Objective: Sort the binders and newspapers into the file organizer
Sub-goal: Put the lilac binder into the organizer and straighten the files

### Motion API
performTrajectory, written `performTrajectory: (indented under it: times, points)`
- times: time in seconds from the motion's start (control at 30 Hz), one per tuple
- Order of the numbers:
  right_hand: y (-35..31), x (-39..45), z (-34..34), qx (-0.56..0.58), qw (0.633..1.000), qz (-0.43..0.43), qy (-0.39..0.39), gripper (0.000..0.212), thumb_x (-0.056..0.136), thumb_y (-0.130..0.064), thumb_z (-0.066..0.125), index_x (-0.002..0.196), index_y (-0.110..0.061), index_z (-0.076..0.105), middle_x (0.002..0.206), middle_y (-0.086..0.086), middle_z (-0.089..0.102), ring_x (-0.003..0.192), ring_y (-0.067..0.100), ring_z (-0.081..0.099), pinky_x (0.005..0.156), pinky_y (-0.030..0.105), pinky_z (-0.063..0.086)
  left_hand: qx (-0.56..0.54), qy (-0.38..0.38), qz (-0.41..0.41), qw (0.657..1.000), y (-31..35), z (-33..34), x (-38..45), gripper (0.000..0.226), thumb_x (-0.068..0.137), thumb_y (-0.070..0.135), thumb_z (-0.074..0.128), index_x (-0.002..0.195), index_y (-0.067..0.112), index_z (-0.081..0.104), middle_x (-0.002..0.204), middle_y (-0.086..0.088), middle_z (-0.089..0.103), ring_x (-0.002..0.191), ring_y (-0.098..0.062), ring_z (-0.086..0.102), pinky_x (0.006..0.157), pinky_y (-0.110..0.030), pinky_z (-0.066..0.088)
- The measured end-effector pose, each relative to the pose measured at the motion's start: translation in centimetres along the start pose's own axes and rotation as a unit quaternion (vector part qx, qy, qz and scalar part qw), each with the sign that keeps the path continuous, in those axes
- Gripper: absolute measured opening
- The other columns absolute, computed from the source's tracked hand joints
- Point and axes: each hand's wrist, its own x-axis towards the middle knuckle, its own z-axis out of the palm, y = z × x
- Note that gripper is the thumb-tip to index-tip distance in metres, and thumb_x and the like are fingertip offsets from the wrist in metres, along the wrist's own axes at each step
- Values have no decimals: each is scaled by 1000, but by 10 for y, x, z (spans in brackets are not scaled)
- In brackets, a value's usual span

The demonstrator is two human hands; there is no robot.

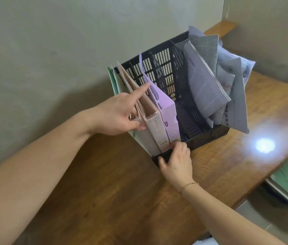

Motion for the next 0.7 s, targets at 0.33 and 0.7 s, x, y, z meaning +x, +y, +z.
performTrajectory:
  times: [0.33, 0.7]
  points:
    - [-1, -2, -8, -70, 995, 7, -66, 61, 67, -29, 72, 114, -18, 35, 113, -1, 38, 100, 18, 44, 85, 34, 50, 67, -38, 13, 997, 2, 3, 13, 129, 70, 57, 78, 153, 33, -17, 87, 3, 48, 94, -16, 40, 86, -31, 40]
    - [-6, -4, -5, -74, 995, 10, -65, 64, 71, -30, 66, 124, -17, 33, 122, -1, 38, 108, 19, 43, 92, 34, 45, 60, -89, -1, 994, 6, -4, 4, 116, 83, 48, 71, 145, 47, -28, 111, -3, 51, 117, -16, 43, 107, -40, 39]
